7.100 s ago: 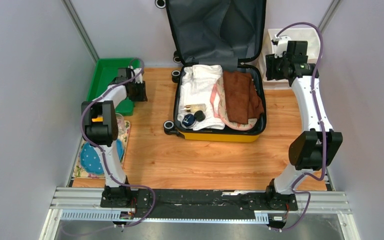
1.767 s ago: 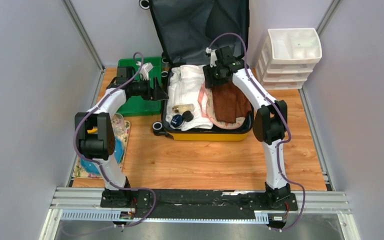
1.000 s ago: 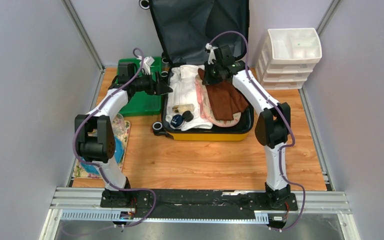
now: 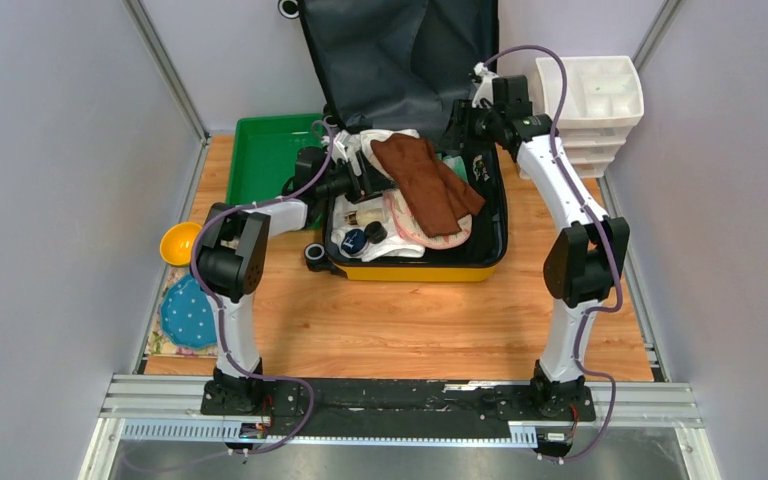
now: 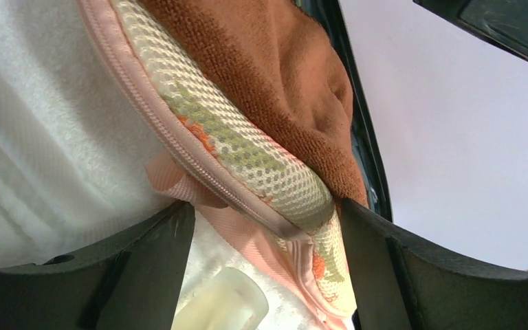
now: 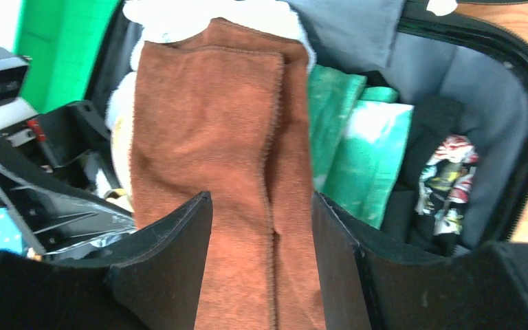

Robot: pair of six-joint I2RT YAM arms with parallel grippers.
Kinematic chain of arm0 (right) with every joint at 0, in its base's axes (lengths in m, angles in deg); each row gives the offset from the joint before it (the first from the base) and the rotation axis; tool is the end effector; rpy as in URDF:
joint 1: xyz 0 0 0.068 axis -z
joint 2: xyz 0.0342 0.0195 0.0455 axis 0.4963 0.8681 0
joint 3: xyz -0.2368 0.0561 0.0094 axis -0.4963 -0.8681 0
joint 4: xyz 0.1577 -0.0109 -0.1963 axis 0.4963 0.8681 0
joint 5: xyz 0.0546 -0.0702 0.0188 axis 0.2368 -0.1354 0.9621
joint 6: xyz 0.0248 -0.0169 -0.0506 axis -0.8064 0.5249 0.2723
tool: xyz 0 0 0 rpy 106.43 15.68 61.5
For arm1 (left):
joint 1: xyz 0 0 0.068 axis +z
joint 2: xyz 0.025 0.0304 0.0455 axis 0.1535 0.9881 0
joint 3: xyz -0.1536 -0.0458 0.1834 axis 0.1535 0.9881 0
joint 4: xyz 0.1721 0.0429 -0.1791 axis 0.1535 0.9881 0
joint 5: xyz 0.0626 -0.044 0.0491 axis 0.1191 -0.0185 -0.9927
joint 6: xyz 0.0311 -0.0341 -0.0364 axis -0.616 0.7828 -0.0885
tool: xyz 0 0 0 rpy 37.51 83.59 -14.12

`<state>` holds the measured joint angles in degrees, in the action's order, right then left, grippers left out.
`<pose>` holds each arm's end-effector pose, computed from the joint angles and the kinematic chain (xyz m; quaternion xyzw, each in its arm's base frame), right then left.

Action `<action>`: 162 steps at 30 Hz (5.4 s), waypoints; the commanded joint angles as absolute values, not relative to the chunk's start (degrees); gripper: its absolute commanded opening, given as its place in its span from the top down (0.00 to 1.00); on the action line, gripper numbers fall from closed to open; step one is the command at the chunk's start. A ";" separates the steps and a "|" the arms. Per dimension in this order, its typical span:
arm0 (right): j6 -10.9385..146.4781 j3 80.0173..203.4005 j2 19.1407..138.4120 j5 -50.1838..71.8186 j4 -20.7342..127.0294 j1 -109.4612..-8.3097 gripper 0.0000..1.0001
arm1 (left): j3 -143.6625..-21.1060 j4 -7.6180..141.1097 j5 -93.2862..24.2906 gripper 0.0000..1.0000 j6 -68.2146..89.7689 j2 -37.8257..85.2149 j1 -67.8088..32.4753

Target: Open, take out, and arrange the luggage

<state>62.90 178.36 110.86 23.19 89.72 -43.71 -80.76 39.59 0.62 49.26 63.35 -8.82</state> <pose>0.4211 0.1197 0.3143 -0.0936 0.8836 0.2480 0.3859 0.4008 -0.1583 0.1755 0.0093 0.7717 -0.5581 0.3048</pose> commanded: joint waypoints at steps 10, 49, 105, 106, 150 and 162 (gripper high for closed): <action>68.43 181.39 117.67 25.32 91.05 -43.38 0.41 | -79.12 36.43 -0.13 0.13 50.43 60.26 -9.71; 65.88 180.25 107.91 29.19 91.40 -40.84 0.27 | -92.04 37.30 5.83 1.00 57.20 60.70 -4.80; 66.67 182.53 113.89 28.66 94.39 -39.25 0.27 | -129.04 92.41 -2.13 0.58 2.63 84.79 24.39; 66.67 182.44 113.97 29.01 94.39 -39.25 0.27 | -129.22 91.88 -2.76 0.51 2.45 84.61 24.48; 112.55 183.93 111.67 29.73 107.31 -56.98 0.32 | -93.63 103.31 15.78 0.17 -27.72 44.18 12.61; 122.39 195.61 123.28 19.44 106.78 -71.32 0.47 | -78.78 77.02 14.20 0.20 5.52 39.44 23.60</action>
<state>118.53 190.32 119.58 23.80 106.75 -70.23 -80.54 85.30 14.91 -3.44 43.84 22.42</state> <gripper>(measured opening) 0.540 0.804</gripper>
